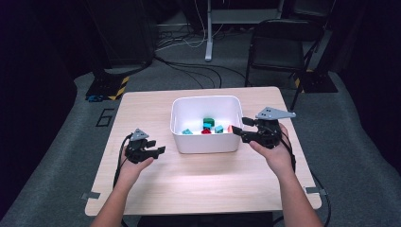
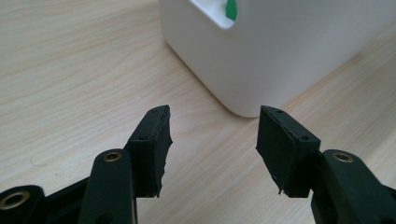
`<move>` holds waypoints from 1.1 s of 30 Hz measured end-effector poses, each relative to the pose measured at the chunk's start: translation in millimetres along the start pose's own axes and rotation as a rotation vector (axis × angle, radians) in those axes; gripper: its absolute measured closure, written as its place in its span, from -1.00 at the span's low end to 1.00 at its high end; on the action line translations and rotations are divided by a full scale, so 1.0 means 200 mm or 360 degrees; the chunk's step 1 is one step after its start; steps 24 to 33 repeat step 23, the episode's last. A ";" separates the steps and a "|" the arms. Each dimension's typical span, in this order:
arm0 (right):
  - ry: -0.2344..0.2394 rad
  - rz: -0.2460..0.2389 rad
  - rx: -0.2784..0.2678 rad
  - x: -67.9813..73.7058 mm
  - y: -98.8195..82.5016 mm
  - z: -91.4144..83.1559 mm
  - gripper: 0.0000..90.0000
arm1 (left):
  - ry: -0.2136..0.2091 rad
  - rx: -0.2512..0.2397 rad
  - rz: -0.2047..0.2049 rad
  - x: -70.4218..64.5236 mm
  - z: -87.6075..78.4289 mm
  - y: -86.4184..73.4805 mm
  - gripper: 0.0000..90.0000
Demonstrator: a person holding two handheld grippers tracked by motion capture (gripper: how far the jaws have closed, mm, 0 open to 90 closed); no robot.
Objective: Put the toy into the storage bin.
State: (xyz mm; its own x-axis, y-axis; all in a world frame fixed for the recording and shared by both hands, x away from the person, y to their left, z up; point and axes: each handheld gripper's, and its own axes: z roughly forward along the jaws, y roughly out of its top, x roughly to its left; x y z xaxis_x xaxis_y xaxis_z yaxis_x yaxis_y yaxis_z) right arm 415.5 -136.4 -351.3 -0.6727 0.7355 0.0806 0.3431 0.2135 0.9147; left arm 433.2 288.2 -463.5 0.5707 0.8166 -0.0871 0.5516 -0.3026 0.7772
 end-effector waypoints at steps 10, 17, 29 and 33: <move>-0.0021 0.0012 0.0025 -0.02 -0.02 0.02 -0.02 | 0.0040 0.0081 -0.0020 0.03 0.09 -0.10 -0.02; -0.0049 0.0028 0.0028 -0.05 -0.05 0.05 -0.02 | 0.0098 0.0156 0.0048 0.05 0.11 -0.15 -0.02; -0.0060 0.0053 0.0039 -0.08 -0.07 0.06 -0.03 | 0.0127 0.0168 -0.0011 0.10 0.11 -0.16 -0.08; -0.0060 0.0053 0.0039 -0.08 -0.07 0.06 -0.03 | 0.0127 0.0168 -0.0011 0.10 0.11 -0.16 -0.08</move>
